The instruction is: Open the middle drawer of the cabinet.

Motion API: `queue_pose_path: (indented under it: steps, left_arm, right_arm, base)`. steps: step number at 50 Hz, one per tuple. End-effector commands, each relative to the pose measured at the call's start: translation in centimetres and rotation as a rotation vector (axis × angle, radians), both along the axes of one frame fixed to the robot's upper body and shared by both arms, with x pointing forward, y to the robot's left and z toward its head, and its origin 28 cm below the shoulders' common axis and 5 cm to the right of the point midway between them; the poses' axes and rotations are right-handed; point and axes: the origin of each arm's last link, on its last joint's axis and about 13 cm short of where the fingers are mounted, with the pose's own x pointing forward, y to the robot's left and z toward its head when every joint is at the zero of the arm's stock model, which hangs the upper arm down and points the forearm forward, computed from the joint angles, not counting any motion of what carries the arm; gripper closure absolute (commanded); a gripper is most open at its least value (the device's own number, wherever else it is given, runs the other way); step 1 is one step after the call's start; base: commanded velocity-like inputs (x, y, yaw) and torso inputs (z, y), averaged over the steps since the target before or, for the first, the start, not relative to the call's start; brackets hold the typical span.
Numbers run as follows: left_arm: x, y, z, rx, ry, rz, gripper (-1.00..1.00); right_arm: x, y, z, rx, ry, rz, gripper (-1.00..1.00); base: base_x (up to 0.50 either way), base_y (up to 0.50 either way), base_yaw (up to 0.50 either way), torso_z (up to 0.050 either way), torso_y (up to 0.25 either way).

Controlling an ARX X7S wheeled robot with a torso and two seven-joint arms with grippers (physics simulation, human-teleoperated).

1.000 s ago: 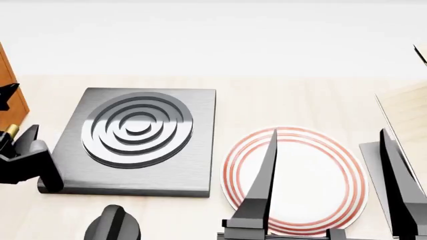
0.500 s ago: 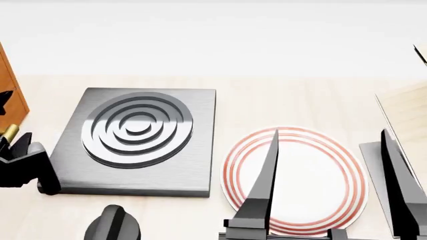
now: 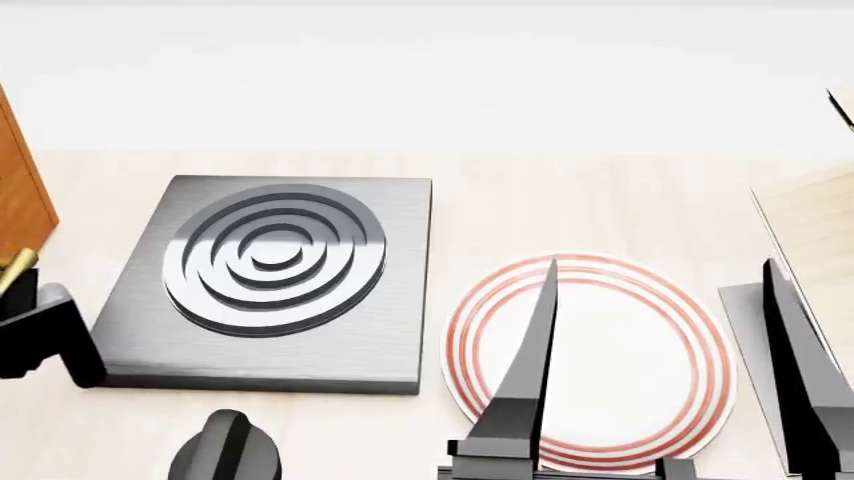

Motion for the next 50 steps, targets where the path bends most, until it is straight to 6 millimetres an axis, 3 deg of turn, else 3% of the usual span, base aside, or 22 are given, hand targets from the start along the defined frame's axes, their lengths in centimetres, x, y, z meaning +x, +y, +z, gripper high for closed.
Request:
queue_pose_path:
  steps: [1, 18, 50]
  left_arm:
    - [-0.25, 0.46, -0.11, 0.001, 0.000, 0.029, -1.00]
    - [-0.75, 1.32, -0.31, 0.022, -0.010, 0.068, -1.00]
    - [-0.28, 0.57, -0.02, 0.011, -0.054, 0.073, -1.00]
  right_arm:
    - [0.01, 0.01, -0.01, 0.000, 0.000, 0.000, -1.00]
    - [-0.05, 0.05, -0.04, -0.001, 0.000, 0.002, -1.00]
    - [0.04, 0.08, -0.10, 0.001, 0.005, 0.008, -1.00]
  base:
    - [0.00, 0.00, 0.00, 0.000, 0.000]
    - [0.00, 0.00, 0.00, 0.000, 0.000]
    - [0.00, 0.00, 0.00, 0.000, 0.000]
